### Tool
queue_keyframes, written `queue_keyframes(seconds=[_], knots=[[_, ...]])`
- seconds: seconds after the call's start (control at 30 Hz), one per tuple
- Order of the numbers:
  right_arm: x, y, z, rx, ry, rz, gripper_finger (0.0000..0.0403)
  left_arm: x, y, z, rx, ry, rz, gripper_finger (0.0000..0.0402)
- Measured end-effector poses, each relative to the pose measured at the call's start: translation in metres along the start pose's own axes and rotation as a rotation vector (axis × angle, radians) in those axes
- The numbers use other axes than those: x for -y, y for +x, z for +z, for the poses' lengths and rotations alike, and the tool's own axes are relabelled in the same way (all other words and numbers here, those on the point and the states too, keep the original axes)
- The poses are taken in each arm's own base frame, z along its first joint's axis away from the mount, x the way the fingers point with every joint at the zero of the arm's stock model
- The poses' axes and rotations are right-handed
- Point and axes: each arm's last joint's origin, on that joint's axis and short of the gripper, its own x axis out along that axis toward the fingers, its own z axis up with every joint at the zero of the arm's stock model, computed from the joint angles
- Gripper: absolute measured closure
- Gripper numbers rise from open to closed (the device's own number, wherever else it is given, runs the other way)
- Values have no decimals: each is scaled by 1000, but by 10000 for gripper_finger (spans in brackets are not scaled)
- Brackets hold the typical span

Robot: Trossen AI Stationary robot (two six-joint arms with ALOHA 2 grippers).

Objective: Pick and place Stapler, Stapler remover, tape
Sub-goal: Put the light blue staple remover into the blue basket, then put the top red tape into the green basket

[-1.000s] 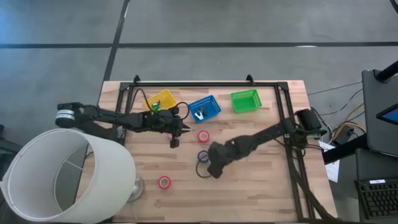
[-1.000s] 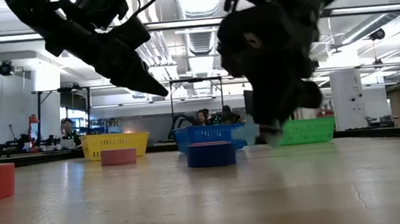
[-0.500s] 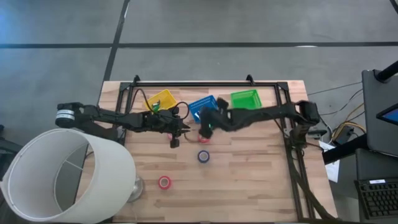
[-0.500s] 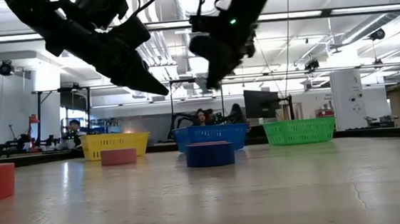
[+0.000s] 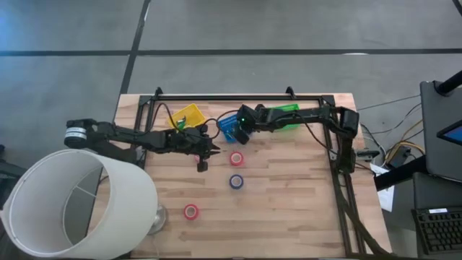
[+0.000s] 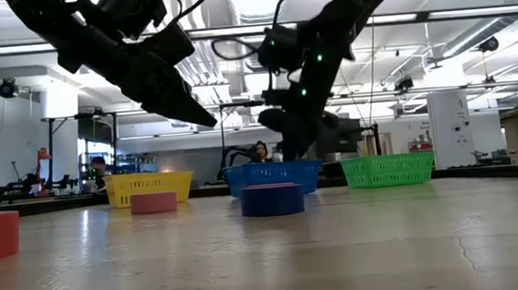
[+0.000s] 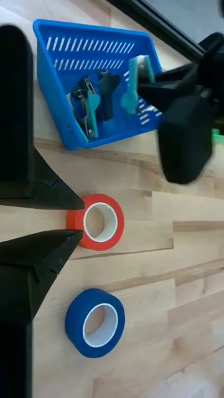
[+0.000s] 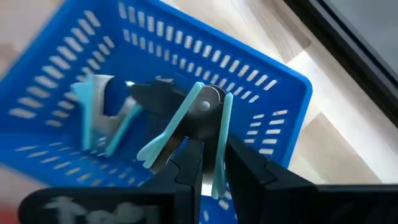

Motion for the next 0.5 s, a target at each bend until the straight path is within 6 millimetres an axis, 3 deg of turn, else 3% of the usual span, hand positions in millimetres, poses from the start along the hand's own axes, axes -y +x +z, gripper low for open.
queue_keyframes(seconds=[0.27, 0.5], knots=[[0, 26, -2, -31, -16, -17, 300, 0, 0, 0, -1, 0, 0, 337], [-3, 15, 8, -1, -33, -3, 265, 0, 0, 0, -2, 0, -1, 337]])
